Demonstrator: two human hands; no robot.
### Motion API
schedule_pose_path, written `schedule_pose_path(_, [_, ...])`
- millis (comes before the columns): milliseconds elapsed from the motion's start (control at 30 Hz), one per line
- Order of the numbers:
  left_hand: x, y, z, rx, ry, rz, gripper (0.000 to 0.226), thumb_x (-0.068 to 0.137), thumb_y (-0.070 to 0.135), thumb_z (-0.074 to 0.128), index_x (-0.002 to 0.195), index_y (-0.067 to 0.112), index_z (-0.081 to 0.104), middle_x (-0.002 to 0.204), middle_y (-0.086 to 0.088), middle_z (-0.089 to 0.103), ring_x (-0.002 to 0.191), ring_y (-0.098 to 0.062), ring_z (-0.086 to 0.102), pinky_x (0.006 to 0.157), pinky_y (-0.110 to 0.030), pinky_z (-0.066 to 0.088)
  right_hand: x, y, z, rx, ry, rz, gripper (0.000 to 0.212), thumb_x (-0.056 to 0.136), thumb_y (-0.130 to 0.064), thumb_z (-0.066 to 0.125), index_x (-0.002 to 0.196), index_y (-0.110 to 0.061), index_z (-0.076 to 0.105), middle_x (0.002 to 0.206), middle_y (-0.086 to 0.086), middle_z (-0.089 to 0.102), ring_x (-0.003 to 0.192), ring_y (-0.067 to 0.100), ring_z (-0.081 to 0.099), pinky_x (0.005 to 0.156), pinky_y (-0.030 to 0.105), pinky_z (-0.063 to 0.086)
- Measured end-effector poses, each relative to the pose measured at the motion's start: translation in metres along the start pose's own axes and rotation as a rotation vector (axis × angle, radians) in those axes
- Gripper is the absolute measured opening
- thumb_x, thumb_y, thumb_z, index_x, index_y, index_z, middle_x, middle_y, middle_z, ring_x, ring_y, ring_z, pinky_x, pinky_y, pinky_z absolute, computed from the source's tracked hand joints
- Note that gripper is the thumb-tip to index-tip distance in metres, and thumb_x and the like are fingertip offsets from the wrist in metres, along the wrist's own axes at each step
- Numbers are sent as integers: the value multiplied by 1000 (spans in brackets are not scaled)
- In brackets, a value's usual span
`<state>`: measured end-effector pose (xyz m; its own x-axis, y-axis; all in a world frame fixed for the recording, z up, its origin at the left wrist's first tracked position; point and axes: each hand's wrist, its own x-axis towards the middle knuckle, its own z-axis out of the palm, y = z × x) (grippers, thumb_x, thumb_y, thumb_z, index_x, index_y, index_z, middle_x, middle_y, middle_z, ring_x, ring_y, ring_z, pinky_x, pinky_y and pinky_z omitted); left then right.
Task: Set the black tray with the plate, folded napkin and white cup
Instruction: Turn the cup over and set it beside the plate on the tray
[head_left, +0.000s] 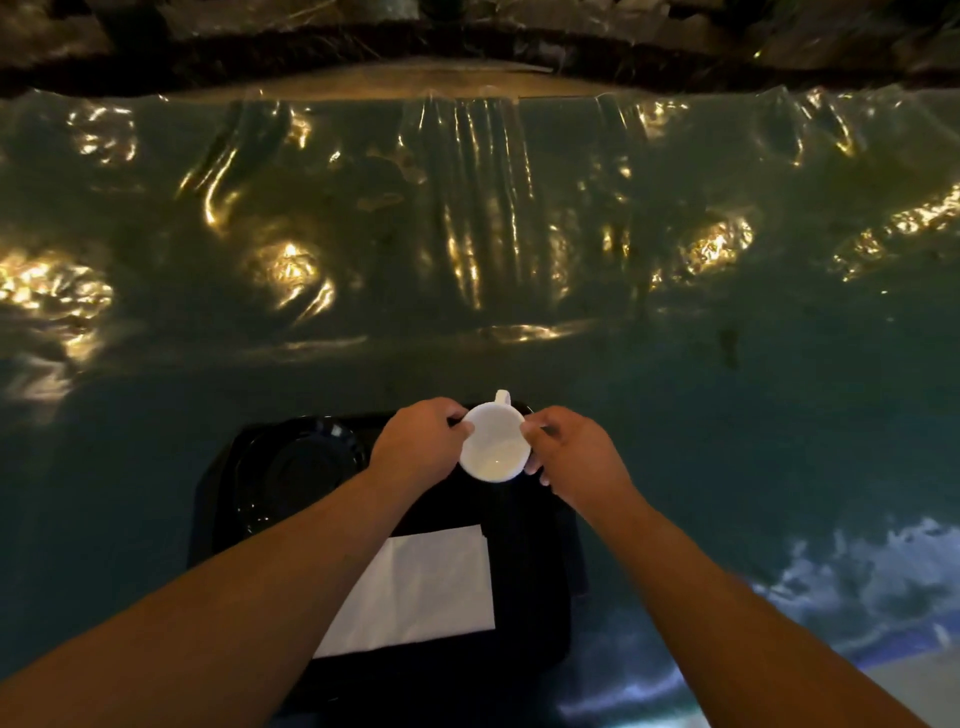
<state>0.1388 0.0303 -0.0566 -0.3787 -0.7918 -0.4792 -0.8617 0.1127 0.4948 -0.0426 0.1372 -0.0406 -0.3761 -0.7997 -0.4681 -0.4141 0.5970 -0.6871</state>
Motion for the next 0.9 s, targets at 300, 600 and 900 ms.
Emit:
schedule_pose_path(300, [-9, 2, 11, -265, -47, -55, 11, 94, 52, 66, 98, 42, 68, 84, 15, 73, 59, -7, 72, 63, -33, 61, 14, 9, -12, -110, -49, 66, 10, 100, -40, 56, 98, -35, 65, 65, -5, 73, 54, 9, 69, 52, 29, 54])
schedule_pose_path(600, [-13, 5, 14, -329, -141, -140, 14, 95, 46, 69, 97, 33, 64, 86, 6, 76, 60, -9, 74, 62, -38, 66, 28, -3, -24, -69, -119, 142, 22, 100, -40, 62, 91, -21, 69, 66, 5, 74, 54, 17, 70, 48, 27, 54])
schedule_pose_path(900, [-19, 11, 19, -237, -148, -165, 26, 93, 48, 70, 93, 25, 58, 81, 3, 76, 58, -14, 73, 66, -44, 66, 45, -20, -28, -196, -132, 112, 35, 95, -49, 66, 86, -16, 71, 68, 13, 73, 63, 30, 74, 56, 37, 62])
